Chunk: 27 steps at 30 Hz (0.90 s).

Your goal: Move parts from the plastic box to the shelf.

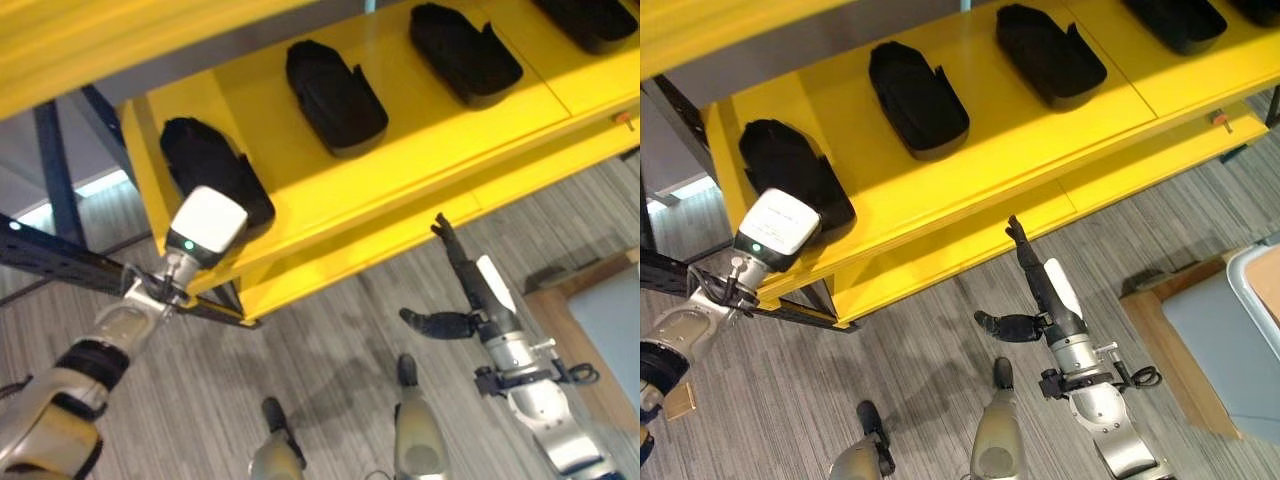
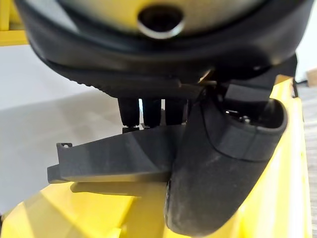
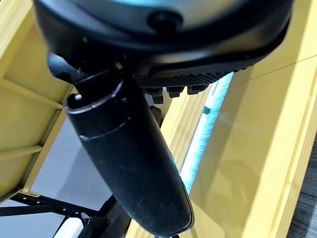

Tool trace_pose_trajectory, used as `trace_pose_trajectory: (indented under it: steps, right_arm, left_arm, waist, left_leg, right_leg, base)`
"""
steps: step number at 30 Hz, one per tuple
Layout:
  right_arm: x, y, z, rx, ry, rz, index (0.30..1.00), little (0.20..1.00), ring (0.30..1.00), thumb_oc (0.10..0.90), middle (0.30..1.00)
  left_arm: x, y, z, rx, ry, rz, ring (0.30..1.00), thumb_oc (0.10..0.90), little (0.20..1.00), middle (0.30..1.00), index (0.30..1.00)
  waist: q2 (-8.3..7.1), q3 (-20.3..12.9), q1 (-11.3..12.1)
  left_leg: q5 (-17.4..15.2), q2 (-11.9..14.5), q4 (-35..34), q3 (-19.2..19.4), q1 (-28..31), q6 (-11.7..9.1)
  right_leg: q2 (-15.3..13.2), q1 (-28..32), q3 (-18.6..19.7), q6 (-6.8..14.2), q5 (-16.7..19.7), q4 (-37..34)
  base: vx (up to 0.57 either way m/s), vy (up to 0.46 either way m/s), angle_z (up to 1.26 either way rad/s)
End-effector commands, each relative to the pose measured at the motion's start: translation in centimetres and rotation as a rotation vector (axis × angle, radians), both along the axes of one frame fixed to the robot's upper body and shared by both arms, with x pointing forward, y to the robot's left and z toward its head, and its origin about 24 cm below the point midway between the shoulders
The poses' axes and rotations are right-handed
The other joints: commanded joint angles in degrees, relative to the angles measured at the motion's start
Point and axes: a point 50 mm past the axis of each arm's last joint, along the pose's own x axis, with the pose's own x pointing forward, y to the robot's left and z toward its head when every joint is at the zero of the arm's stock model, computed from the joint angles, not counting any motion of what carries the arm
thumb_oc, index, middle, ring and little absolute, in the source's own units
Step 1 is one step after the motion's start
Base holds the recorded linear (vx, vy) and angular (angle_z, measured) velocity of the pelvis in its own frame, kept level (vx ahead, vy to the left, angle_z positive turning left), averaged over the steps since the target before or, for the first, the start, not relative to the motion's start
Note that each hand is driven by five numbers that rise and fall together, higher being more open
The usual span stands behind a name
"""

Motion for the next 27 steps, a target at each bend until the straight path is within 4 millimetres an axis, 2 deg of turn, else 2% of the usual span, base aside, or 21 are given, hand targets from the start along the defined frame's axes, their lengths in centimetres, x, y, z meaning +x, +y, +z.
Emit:
trace_pose_trajectory:
  steps: [1, 10, 18, 27]
  right_arm:
    - [-0.2, 1.2, 4.8, 0.058, -0.268, 0.083, 1.0, 1.0, 1.0, 0.9, 1.0]
    - [-0.5, 0.7, 5.1, 0.047, -0.294, 0.065, 1.0, 1.0, 1.0, 0.9, 1.0]
    - [-0.6, 0.4, 4.9, 0.035, -0.288, 0.043, 1.0, 1.0, 1.0, 0.9, 1.0]
    - [-0.8, 0.3, 4.7, 0.018, -0.275, 0.047, 1.0, 1.0, 1.0, 0.9, 1.0]
  left_arm:
    - [0.6, 2.3, 4.2, 0.025, -0.145, 0.091, 0.3, 0.4, 0.3, 0.3, 0.3]
    - [1.4, 3.4, 5.9, 0.108, -0.169, 0.158, 0.3, 0.4, 0.3, 0.3, 0.3]
    - [1.1, 4.2, 7.2, 0.148, -0.185, 0.182, 0.3, 0.4, 0.3, 0.3, 0.3]
    - [1.1, 4.9, 7.3, 0.089, -0.199, 0.233, 0.3, 0.4, 0.3, 0.3, 0.3]
  waist:
    - [-1.77, -3.6, -0.4]
    - [-2.15, -3.7, -1.6]
    - [-2.43, -3.8, -1.7]
    - [-2.46, -3.6, -1.6]
  left_leg:
    - [-1.0, 1.0, 6.9, -3.3, -4.0, 2.1]
    - [-1.4, 1.4, 8.2, -2.8, -6.7, 1.7]
    - [-2.3, 0.8, 9.2, -2.0, -8.0, 1.9]
    - [-3.1, 0.7, 10.6, -2.5, -9.0, 1.9]
  right_leg:
    - [1.5, -3.1, 0.9, -1.4, -4.6, 9.0]
    - [2.1, -5.4, 2.1, -1.0, -3.6, 8.2]
    - [2.0, -6.3, 3.2, -0.5, -2.5, 6.8]
    - [1.7, -6.4, 3.4, -0.6, -2.4, 6.8]
  base:
    - [0.0, 0.0, 0.0]
    - [0.0, 0.012, -0.02]
    - [0.01, 0.033, -0.08]
    - [0.0, 0.004, 0.0]
